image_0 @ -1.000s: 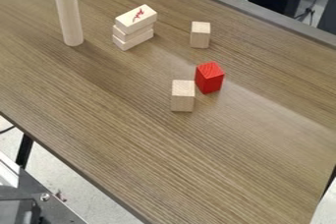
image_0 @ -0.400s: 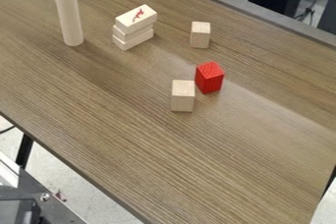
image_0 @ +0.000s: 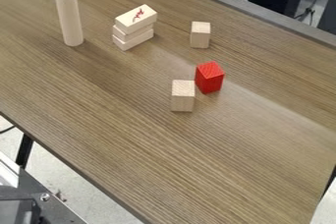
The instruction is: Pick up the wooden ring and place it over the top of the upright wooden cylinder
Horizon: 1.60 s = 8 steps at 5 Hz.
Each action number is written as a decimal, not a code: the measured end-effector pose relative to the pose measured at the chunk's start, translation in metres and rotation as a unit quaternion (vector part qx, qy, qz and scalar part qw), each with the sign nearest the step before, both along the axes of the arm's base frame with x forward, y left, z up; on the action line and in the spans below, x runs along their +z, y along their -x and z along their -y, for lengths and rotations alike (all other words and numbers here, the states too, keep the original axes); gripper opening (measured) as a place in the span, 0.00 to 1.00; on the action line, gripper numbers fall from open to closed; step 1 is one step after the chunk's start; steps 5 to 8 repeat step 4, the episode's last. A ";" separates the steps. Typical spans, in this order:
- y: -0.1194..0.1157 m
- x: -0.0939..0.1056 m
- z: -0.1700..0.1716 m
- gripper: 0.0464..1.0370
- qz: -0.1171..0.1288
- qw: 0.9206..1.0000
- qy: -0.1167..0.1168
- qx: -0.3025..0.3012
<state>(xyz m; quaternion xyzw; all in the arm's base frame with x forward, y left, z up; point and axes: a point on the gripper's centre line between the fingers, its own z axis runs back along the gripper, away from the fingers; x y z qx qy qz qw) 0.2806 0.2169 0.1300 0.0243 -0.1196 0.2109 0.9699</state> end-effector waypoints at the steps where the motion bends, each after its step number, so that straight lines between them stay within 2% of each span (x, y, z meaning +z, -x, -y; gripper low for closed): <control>1: 0.001 -0.003 0.002 0.67 0.000 1.000 0.005 -0.001; 2: 0.001 -0.006 0.004 0.67 -0.002 1.000 0.009 -0.004; 3: 0.003 -0.009 0.008 0.72 -0.003 1.000 0.017 -0.001; 4: 0.005 -0.011 0.005 0.96 -0.008 1.000 0.008 0.001; 8: 0.005 -0.011 0.005 0.96 -0.008 1.000 0.008 0.001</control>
